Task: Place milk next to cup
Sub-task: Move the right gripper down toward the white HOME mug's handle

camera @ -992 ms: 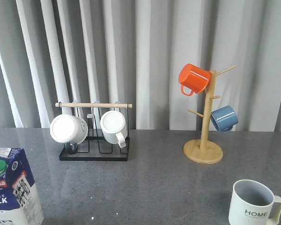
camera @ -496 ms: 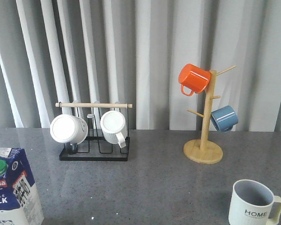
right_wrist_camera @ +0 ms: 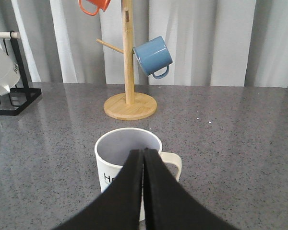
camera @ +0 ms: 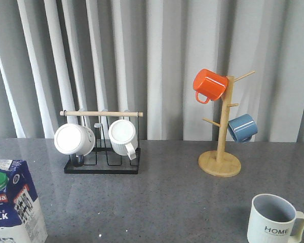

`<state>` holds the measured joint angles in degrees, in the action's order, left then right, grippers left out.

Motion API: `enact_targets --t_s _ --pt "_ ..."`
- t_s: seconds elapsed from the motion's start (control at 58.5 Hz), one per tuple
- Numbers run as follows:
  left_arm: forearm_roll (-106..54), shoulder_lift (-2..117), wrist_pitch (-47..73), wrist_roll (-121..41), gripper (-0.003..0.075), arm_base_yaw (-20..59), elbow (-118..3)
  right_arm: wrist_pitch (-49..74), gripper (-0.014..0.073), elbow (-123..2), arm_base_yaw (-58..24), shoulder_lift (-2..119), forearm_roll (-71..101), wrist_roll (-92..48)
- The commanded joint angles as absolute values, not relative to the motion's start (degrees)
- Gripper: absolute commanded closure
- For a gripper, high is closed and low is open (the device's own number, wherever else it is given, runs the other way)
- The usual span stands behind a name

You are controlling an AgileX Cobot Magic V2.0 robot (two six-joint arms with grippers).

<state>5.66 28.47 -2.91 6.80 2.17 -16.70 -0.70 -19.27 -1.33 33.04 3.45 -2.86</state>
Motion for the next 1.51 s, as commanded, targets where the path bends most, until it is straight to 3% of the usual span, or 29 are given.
enact_targets --t_s 0.0,0.171,0.376,0.462,0.565,1.129,1.488 --pt "5.24 29.09 -7.14 7.29 0.0716 3.53 -18.73 -4.41 0.0580 -21.23 -1.05 33.33 2.86 -3.85" --pt "5.24 31.17 -6.18 7.15 0.0622 3.98 -18.73 -2.36 0.0432 -21.23 -1.05 34.71 2.86 -5.52" --pt "5.17 33.48 -6.68 8.05 0.0342 3.98 -18.73 -2.40 0.0130 -21.23 -1.05 37.87 2.86 -5.38" --pt "5.17 33.48 -6.91 8.75 0.0247 3.98 -18.73 -2.95 0.0074 -21.23 -1.05 38.60 2.86 -5.38" --pt "5.22 33.48 -6.87 8.75 0.0188 3.98 -18.73 -3.73 0.0062 -21.23 -1.05 38.67 2.86 -5.38" --pt "5.22 33.48 -6.69 8.75 0.0182 3.98 -18.73 -4.04 0.0069 -21.23 -0.95 38.67 3.48 -9.28" --pt "5.22 33.48 -6.69 8.75 0.0182 3.98 -18.73 -28.58 0.0069 -13.20 -0.88 51.53 0.00 -7.13"
